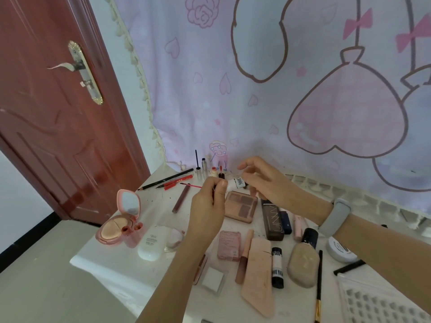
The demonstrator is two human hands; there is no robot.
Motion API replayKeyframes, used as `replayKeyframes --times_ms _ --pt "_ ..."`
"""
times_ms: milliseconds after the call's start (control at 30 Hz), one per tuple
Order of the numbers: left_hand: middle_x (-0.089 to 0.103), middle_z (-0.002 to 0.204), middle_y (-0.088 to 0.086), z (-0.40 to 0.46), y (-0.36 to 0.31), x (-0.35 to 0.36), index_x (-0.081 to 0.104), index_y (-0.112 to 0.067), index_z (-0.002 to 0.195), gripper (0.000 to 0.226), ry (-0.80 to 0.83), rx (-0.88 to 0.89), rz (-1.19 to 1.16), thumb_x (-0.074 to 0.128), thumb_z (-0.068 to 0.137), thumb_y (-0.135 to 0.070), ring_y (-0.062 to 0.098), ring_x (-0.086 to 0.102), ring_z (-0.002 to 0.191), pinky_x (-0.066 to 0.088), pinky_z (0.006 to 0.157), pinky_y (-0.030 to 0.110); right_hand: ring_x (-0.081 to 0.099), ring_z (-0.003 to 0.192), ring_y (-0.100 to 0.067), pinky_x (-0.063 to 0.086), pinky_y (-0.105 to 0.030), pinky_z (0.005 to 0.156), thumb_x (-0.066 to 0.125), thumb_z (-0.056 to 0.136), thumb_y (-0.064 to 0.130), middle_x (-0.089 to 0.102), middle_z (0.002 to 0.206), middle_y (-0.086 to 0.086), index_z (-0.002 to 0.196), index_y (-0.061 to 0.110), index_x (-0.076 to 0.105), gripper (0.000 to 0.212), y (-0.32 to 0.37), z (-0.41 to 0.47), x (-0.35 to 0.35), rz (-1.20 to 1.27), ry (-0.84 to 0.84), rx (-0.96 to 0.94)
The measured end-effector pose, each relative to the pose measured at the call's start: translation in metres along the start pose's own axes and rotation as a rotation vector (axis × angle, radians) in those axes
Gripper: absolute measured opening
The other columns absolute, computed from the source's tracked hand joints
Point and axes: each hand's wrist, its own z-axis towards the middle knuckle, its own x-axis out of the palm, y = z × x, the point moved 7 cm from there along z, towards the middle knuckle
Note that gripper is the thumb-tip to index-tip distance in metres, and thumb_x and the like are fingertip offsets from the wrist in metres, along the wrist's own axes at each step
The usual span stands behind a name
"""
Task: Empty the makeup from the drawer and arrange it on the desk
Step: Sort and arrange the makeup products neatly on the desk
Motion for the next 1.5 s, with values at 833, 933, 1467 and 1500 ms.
replayKeyframes --times_ms 833,933,1467,1500 --pt "0.063 0.080 -0.003 0.011 0.051 0.003 0.056 -0.013 0.101 0.014 0.271 -0.403 -0.094 0.045 0.097 -0.022 0.006 0.055 0.069 0.044 0.064 0.015 0.046 0.096 -0.010 0.040 -0.024 0.077 0.044 0.096 0.023 0.041 0.120 0.003 0.127 0.019 0.052 0.032 -0.033 0.020 -0.024 -0.855 0.085 -0.180" --pt "0.060 0.083 0.002 0.011 0.070 0.001 0.056 -0.009 0.109 0.018 0.168 -0.645 -0.617 0.043 0.097 -0.014 0.011 0.057 0.073 0.047 0.064 0.021 0.044 0.084 -0.008 0.031 -0.017 0.077 0.049 0.094 0.021 0.042 0.109 0.001 0.122 0.018 0.057 0.029 -0.056 0.031 -0.049 -0.614 -0.032 -0.053" --pt "0.064 0.094 -0.005 0.071 0.097 0.037 0.064 -0.016 0.099 0.017 0.002 -0.369 0.052 0.064 0.084 -0.024 0.007 0.054 0.079 0.040 0.066 0.018 0.046 0.071 -0.002 0.034 -0.017 0.063 0.059 0.088 0.023 0.058 0.092 0.003 0.104 0.016 0.064 0.019 -0.116 0.102 -0.012 -0.373 -0.065 0.015" --pt "0.065 0.091 -0.004 0.075 0.099 0.040 0.066 -0.016 0.097 0.017 0.009 -0.334 0.114 0.064 0.084 -0.026 0.007 0.055 0.079 0.041 0.067 0.021 0.046 0.069 -0.001 0.033 -0.015 0.061 0.060 0.087 0.023 0.059 0.088 0.003 0.103 0.016 0.065 0.018 -0.118 0.106 -0.009 -0.370 -0.060 0.015"
